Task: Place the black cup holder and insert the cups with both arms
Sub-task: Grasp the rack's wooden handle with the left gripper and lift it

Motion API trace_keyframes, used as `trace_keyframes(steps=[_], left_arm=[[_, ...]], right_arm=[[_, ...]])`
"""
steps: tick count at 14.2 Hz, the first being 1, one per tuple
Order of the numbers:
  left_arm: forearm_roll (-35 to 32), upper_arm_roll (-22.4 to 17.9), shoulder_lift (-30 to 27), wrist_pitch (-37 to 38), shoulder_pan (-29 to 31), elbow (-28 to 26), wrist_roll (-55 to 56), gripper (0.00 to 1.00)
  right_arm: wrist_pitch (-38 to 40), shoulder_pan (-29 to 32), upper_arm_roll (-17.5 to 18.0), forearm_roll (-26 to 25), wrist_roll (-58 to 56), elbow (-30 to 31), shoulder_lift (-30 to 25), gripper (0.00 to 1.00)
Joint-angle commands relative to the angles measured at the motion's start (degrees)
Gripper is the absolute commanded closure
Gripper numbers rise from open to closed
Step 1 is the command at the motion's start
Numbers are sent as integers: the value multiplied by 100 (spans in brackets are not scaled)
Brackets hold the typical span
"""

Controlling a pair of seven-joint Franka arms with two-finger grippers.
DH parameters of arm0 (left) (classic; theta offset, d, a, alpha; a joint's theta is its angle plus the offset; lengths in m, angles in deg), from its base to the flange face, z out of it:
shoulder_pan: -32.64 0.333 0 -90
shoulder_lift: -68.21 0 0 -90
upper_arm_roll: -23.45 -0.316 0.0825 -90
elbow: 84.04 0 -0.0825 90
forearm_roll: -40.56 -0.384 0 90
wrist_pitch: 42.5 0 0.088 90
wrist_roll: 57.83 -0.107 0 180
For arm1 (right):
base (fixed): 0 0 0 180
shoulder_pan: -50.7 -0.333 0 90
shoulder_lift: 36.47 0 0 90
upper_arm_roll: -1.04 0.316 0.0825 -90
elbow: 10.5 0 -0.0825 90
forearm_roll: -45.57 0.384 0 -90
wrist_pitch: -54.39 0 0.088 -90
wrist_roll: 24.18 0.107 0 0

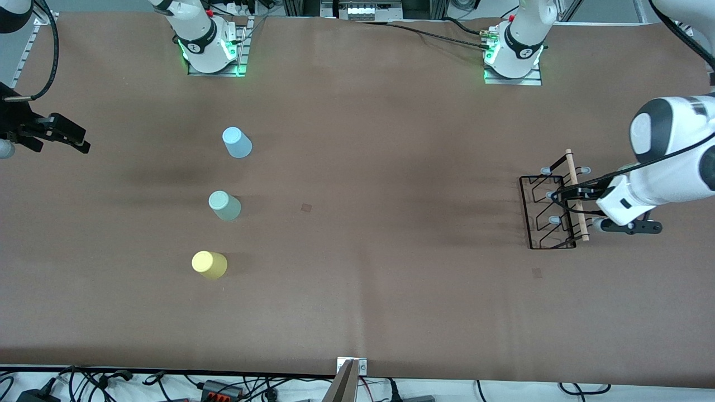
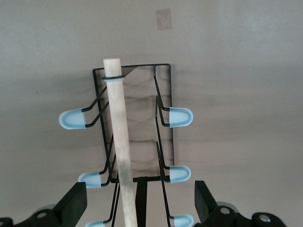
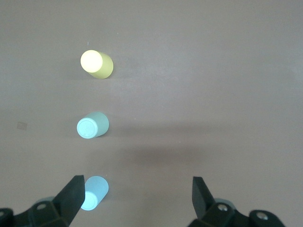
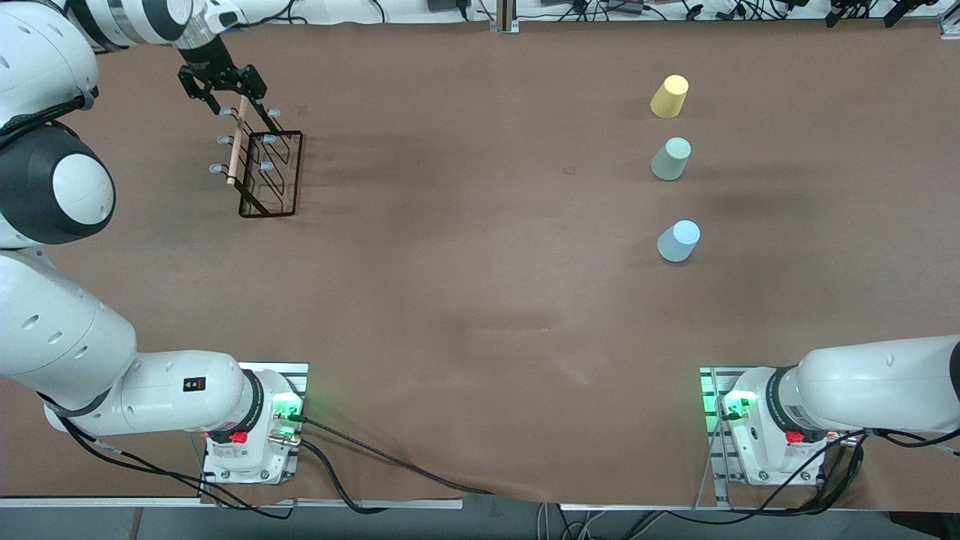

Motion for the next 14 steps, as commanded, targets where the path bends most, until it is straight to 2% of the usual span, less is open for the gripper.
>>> trace_keyframes(steps=[1,4,5,8,11,14], left_arm=[[0,11,-343,-231,41,-480,-61,0],[-8,11,-457,-434,41,-771,-61,0],[-8,11,-457,-442,41,-771,-52,3],[-8,3,-431,-513,67,-780,-52,25],[-26,11,-396,-530,120,-780,-61,27],[-26,11,-360,-574,129,-780,-70,34]], right_arm=[[81,9,34,-34,-38,-33,-32,0],[90,0,34,-43,-38,-33,-32,0],[90,0,43,-43,-38,-33,-32,0],[90,-8,43,-43,-29,-33,3,0],[90,-8,43,-34,-20,-33,12,0],[107,-61,43,-25,-20,-24,29,0]])
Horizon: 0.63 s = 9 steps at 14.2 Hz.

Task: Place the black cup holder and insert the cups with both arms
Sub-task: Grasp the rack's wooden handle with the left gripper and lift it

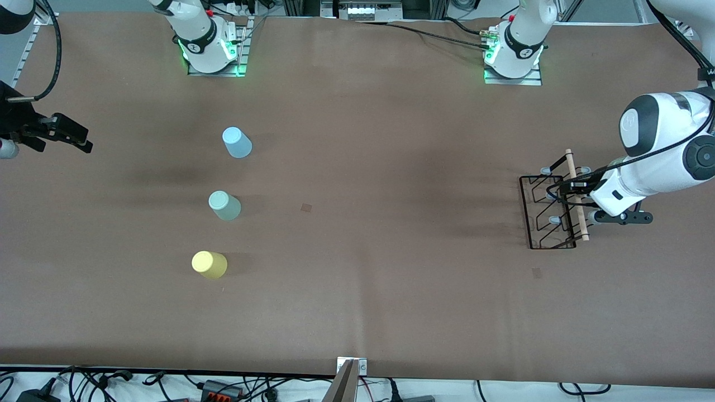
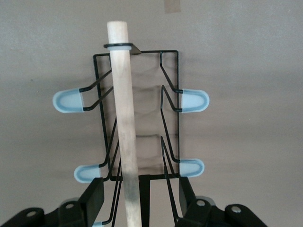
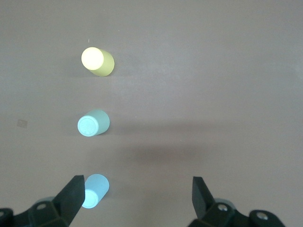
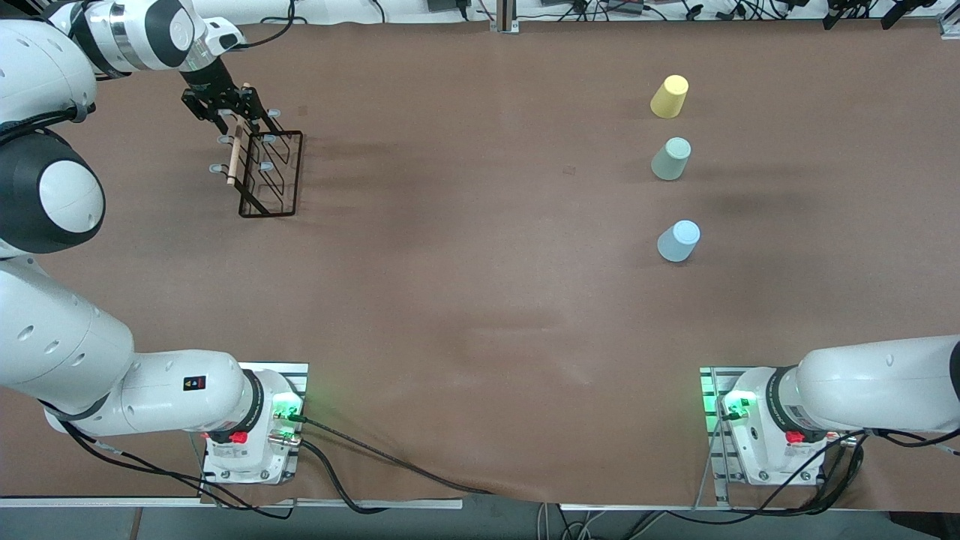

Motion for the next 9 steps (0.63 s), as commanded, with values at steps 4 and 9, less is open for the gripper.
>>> trace_keyframes(steps=[4,9], left_arm=[[-25,22,-110,-180,92,-194,-61,56],[-17,31,-110,-215,110,-194,-52,95]], right_arm=[[82,-35,13,-16,-29,-34,33,0],[91,-79,22,-60,-20,-34,42,0]])
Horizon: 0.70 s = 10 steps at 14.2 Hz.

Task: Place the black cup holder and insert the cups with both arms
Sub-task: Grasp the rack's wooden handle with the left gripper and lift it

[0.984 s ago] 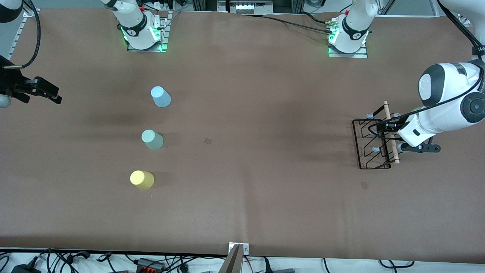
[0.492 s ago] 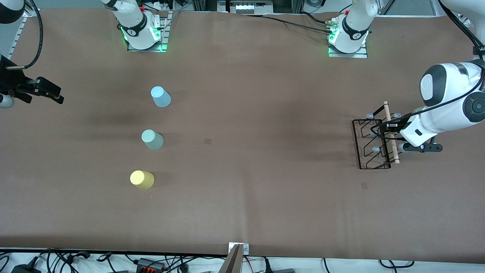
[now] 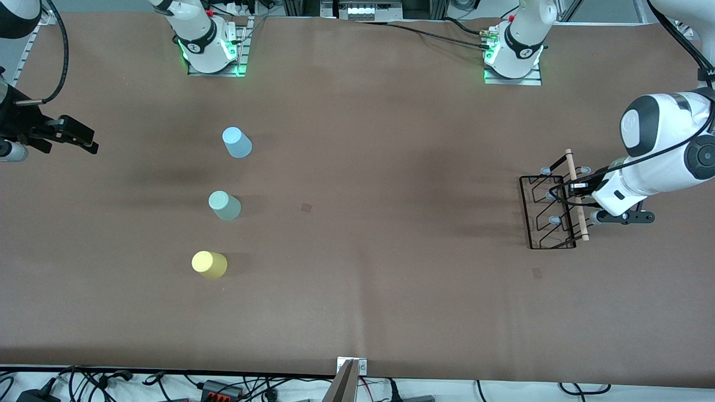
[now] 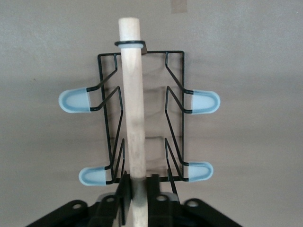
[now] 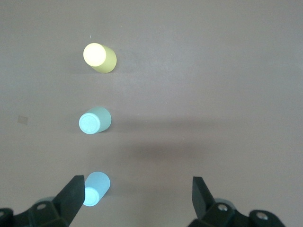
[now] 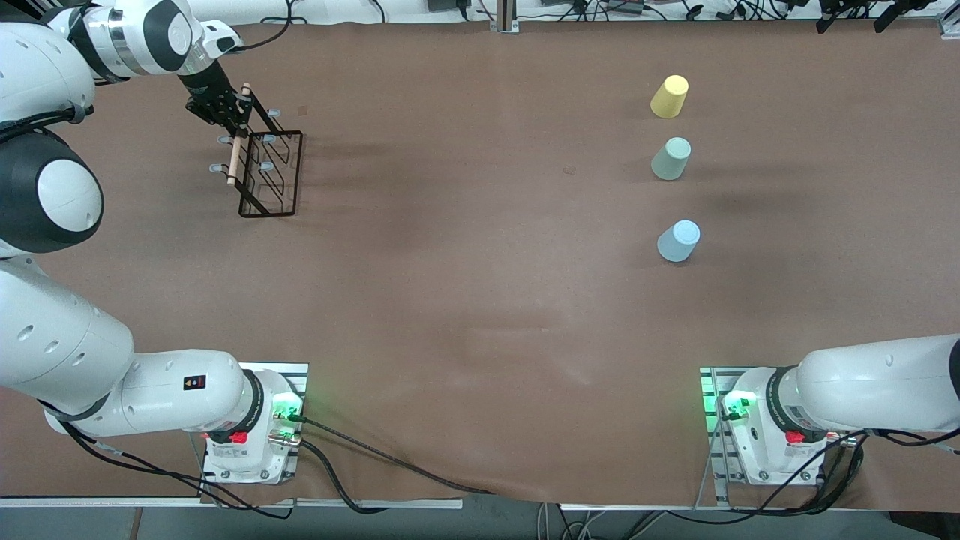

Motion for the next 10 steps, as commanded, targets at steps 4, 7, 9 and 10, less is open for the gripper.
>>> trace_keyframes(steps=[4,7,9,10], left_arm=[[30,335,-171,560,-29,265,237,99],[31,1169,-145,1351,-38,976,1193,99],[66,1793,-92,1677,-73,1495,1870,99],[75,2135,-22,1696,-117,1680,2230,99]], right_arm=[[90,-255,38,-16,-3,34,179,0],[-68,-704,38,1,259,34,696,0],[-331,-994,38,1,900,34,1083,0],[-463,-1091,38,10,998,34,1285,0]])
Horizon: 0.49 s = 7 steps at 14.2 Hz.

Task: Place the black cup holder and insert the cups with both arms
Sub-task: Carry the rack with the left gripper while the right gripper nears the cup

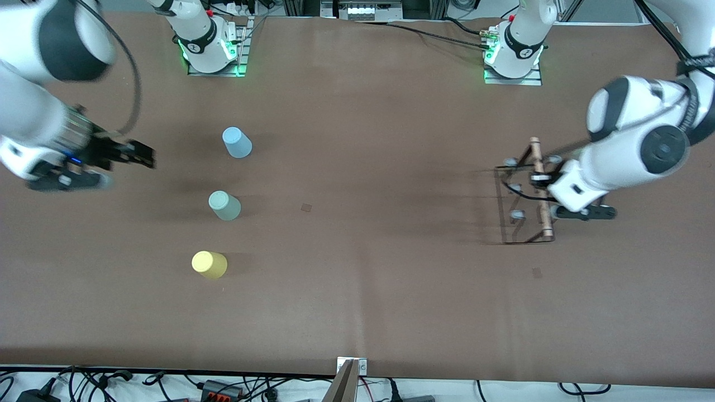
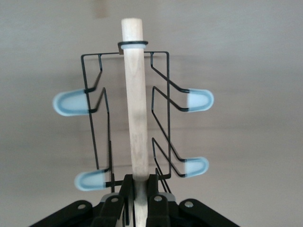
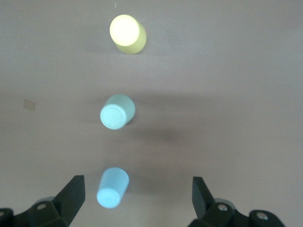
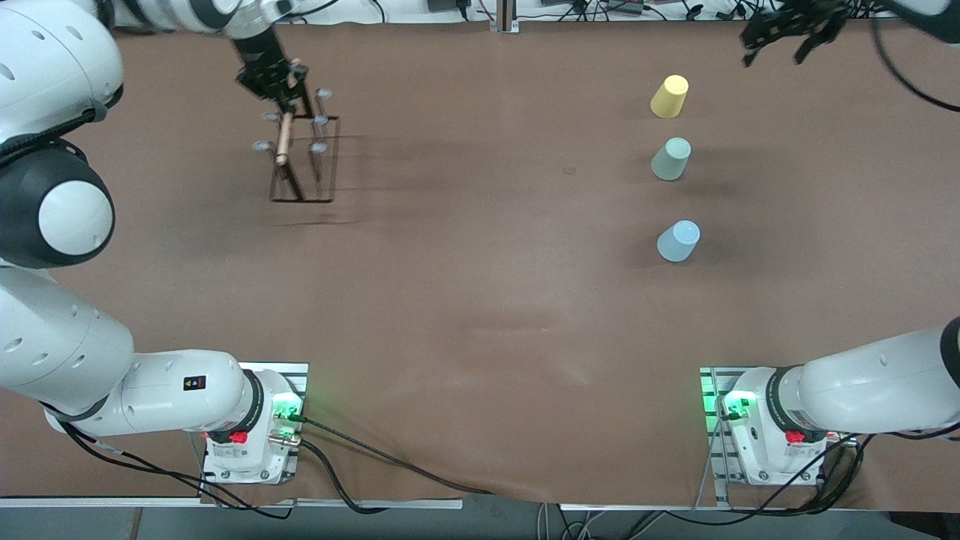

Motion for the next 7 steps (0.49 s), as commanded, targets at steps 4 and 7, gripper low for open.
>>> trace_keyframes(steps=[4,7], left_arm=[[47,1117,509,293,-757,1290,1910,99],[38,1108,1220,197,-1636,2055,2562,99]], right_arm=[[-520,-268,-20,143,512,-11,1110,0],[-608,-260,-20,545,512,15,1462,0]])
